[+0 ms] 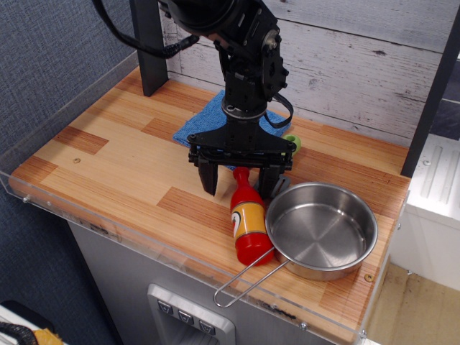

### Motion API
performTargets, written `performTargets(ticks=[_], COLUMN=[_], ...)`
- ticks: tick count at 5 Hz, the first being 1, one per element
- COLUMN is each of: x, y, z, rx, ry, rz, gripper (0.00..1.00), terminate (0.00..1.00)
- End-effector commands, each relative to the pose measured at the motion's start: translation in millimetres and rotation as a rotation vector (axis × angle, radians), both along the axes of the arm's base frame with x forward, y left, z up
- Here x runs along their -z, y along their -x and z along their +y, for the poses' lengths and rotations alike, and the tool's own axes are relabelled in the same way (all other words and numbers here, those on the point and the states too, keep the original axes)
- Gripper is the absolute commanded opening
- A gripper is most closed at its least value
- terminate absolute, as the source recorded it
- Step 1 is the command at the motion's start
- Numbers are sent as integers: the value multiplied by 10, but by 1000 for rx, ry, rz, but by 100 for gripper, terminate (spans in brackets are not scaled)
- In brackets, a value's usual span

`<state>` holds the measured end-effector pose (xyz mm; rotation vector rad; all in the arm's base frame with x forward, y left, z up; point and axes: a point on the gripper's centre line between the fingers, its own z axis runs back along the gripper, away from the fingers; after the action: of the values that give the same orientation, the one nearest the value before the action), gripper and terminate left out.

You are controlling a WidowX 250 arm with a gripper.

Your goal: Place the red bottle on the front left corner of the table

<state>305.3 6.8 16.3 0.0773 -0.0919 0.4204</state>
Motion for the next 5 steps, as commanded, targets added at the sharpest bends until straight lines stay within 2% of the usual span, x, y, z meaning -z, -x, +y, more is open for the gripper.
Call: performTargets(ticks=[1,3,4,5], x=[-154,-222,-368,-657], y=[-60,-27,-63,-144], z=[-22,14,19,-66], rx=[61,83,165,297], ry=[-65,-84,-97,-192], rz=[-53,-73,-114,-162], gripper=[0,0,0,0], terminate=[0,0,0,0])
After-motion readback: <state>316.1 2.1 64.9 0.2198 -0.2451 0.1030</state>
